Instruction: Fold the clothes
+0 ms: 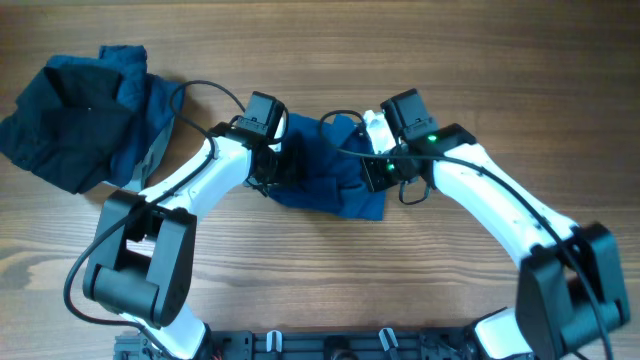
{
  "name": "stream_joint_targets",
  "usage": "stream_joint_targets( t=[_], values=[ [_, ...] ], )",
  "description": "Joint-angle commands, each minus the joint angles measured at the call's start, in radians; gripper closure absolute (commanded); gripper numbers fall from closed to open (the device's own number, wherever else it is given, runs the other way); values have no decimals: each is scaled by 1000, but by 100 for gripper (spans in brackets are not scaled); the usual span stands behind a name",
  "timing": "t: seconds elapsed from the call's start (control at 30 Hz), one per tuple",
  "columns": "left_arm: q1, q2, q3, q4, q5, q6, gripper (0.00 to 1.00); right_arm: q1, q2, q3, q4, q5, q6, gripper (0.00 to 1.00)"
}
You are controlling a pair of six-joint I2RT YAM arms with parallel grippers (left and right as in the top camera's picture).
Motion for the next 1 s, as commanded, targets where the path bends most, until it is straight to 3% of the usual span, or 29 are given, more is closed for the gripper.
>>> stream_joint_targets(
  t=[0.0, 0.27, 0.43, 0.53, 0.73, 0.83, 0.97],
  values=[
    [-6, 21, -12, 18, 66, 5, 46, 2, -29, 7, 16, -174, -73, 96],
    [-6, 21, -12, 17, 66, 2, 43, 3, 185, -33, 61, 152, 112, 96],
    [-6, 21, -12, 17, 65, 2, 40, -21, 283, -34, -25, 373, 313, 96],
    [-6, 21, -12, 17, 66, 2, 37, -58, 255, -33, -45, 324, 272, 96],
    [-2, 3, -12, 10, 70, 1, 33, -70, 71, -27, -28, -61, -91, 89],
    [-2, -31, -12, 7, 70, 1, 33, -70, -60, -27, -12, -137, -100, 89],
    [-3, -95, -12, 12, 69, 1, 30, -70, -161, -27, 90, -135, 42, 96]
  ],
)
